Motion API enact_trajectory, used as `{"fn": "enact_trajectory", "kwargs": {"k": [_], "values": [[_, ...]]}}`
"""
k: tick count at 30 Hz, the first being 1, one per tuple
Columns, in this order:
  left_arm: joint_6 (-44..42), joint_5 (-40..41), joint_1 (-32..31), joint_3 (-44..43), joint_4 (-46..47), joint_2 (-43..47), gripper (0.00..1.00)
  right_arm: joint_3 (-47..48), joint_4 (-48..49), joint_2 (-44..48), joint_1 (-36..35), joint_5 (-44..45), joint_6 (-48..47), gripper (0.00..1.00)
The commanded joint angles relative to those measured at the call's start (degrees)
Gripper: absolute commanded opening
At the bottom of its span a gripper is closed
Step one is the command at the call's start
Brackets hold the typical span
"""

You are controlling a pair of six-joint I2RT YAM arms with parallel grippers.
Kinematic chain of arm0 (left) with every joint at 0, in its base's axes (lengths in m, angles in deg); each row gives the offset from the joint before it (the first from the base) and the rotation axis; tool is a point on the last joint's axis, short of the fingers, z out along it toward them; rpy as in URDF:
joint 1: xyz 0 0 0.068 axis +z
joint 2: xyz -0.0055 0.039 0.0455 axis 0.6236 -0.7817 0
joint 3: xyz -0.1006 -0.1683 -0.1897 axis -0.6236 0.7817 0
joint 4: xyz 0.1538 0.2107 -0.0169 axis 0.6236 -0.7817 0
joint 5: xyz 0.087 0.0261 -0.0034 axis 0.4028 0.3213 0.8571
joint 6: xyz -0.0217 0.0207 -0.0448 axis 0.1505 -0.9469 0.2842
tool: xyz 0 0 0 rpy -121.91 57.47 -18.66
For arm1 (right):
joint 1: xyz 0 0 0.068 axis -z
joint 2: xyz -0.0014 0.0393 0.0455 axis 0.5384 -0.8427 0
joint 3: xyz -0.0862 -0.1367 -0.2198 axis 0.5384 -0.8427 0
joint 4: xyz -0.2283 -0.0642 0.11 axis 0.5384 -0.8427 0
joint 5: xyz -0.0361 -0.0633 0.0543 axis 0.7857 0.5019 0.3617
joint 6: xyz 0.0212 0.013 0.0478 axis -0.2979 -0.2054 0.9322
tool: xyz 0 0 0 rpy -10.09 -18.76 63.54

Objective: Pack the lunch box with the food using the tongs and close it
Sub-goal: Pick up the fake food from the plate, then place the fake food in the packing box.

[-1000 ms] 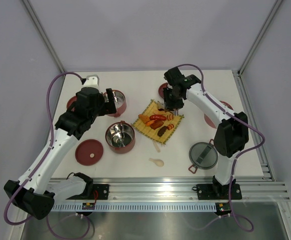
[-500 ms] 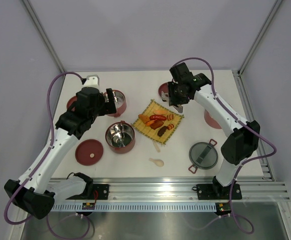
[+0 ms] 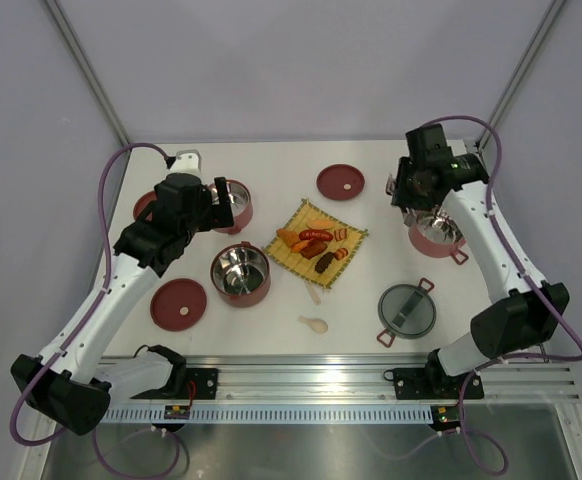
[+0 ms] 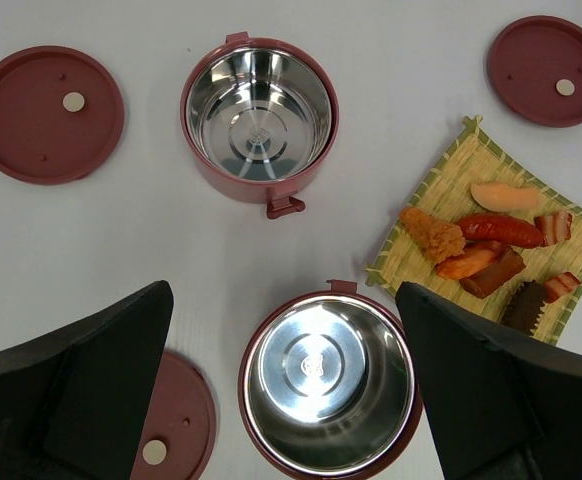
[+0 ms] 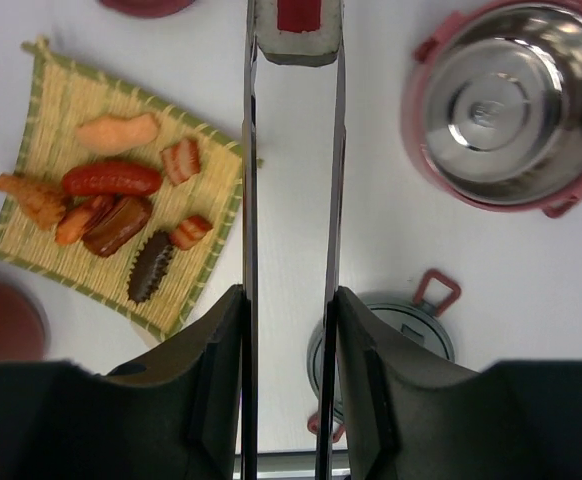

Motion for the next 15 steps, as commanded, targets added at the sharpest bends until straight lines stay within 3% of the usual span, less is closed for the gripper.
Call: {"fn": "enact_trajectory", "kwargs": {"k": [1, 8, 15], "values": [[-0.8, 1.6, -0.1, -0.7, 2.3, -0.2, 0.99, -1.8, -1.4, 7.4, 4.9, 3.8, 2.7, 0.33], [-0.8, 1.5, -0.1, -0.7, 3.0, -1.1, 0.99, -13.0, -0.8, 13.1, 12.7, 3.7, 5.4, 0.33], [-0.6, 0.5, -0.1, -0.1, 3.2, -0.8, 0.99, -20.1, 2.7, 14.8, 15.1, 3.3, 6.5, 0.33]]}}
